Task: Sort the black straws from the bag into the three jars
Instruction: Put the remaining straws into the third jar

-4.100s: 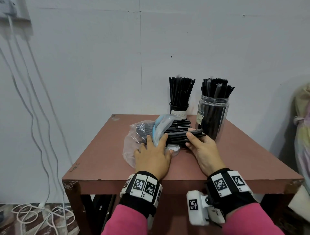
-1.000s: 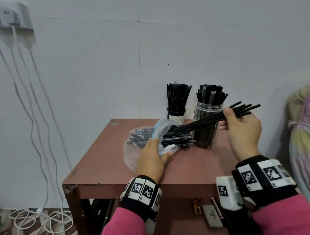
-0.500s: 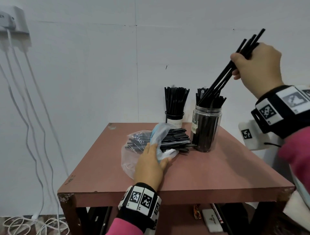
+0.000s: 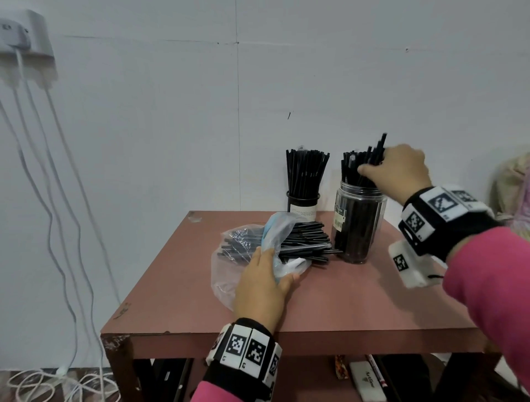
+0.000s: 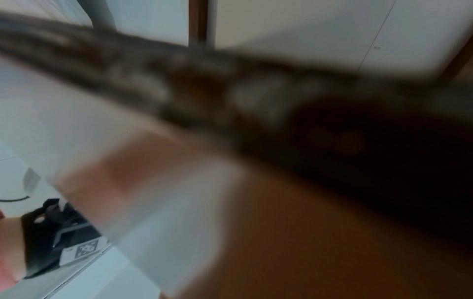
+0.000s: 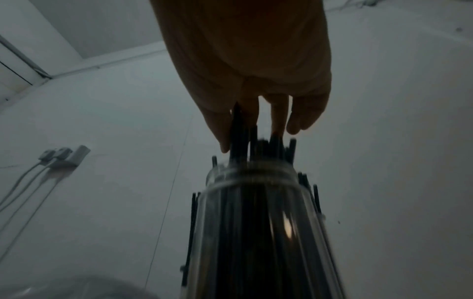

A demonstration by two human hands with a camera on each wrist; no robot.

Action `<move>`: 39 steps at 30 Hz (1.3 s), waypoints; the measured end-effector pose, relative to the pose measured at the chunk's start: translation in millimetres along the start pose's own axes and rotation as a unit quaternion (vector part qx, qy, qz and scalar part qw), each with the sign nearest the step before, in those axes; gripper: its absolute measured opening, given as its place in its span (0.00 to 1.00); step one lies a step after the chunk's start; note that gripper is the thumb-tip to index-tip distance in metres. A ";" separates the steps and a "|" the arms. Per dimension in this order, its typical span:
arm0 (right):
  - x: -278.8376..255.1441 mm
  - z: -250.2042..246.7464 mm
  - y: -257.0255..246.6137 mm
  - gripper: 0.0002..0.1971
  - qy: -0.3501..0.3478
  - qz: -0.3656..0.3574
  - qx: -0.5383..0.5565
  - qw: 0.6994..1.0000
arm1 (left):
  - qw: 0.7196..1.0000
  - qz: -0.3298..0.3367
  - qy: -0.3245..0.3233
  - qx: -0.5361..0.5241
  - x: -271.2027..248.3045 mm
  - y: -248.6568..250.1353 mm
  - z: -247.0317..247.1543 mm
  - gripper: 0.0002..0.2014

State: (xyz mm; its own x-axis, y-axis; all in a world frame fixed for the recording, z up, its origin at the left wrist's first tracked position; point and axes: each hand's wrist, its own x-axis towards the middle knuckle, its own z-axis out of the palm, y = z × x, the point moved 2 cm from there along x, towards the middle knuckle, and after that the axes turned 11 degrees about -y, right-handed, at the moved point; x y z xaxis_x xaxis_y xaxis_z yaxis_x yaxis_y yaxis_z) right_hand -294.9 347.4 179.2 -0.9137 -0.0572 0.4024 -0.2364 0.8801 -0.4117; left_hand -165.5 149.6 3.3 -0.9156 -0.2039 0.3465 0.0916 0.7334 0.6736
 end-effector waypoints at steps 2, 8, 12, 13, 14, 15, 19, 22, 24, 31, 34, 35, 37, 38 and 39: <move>-7.3 10.8 3.5 0.33 0.010 -0.014 0.081 0.997 | 1.000 0.003 0.000 0.001 -0.1 -0.8 0.5 0.31; -3.1 4.2 -3.8 0.40 0.039 -0.138 0.101 0.985 | 1.000 0.006 0.002 0.008 0.7 -1.9 2.0 0.31; 1.4 15.9 -6.1 0.23 -0.113 -0.122 -0.051 0.985 | 1.000 0.009 0.009 0.007 0.1 -0.9 1.3 0.30; 2.3 18.0 -4.7 0.26 -0.121 -0.126 -0.065 0.983 | 1.000 0.009 0.010 0.007 0.1 -0.9 1.2 0.30; 2.2 17.6 -4.3 0.27 -0.099 -0.134 -0.059 0.984 | 1.000 0.008 0.010 0.007 0.1 -0.8 1.2 0.30; -1.5 15.1 -6.1 0.27 -0.057 -0.148 -0.037 0.987 | 1.000 0.008 0.010 0.008 -0.3 -0.8 1.1 0.30; -46.0 11.3 -19.0 0.15 0.078 -0.223 0.125 0.964 | 1.000 0.018 0.021 -0.002 -0.5 -0.2 0.9 0.29; -78.1 41.0 -18.6 0.12 -0.001 -0.167 0.178 0.970 | 0.999 0.021 0.035 -0.012 -0.6 -0.4 0.7 0.29; -91.1 68.0 -9.7 0.15 -0.066 -0.085 0.207 0.973 | 0.998 0.030 0.046 -0.021 -0.9 0.1 0.1 0.28; -126.5 133.9 0.7 0.03 -0.204 0.197 0.653 0.702 | 0.997 0.034 0.049 -0.045 -4.3 1.3 0.2 0.29; -120.5 151.7 -3.4 0.08 -0.156 0.210 0.678 0.687 | 0.998 0.029 0.037 -0.033 -3.0 1.0 0.8 0.22; -118.1 156.4 -5.1 0.11 -0.139 0.207 0.664 0.705 | 0.998 0.032 0.034 -0.030 -2.1 0.3 1.1 0.19; -115.2 162.8 -7.3 0.17 -0.108 0.195 0.622 0.750 | 0.999 0.026 0.022 -0.024 -0.3 -1.6 2.2 0.13; -114.6 164.1 -7.9 0.16 -0.094 0.188 0.603 0.769 | 1.000 0.012 0.016 -0.012 -0.3 -1.3 1.8 0.11; -114.4 164.9 -8.0 0.14 -0.086 0.181 0.590 0.782 | 1.000 -0.003 0.010 0.009 -0.9 0.3 0.9 0.09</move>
State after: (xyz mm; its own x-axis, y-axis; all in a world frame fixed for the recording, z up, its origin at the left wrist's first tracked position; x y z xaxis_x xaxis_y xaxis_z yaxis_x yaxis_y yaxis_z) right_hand -243.0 269.2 1.7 -0.9984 -0.0560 0.0106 0.0001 -0.1881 -0.9821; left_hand -165.0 150.6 2.6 -0.9079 -0.2220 0.3556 0.0786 0.7431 0.6646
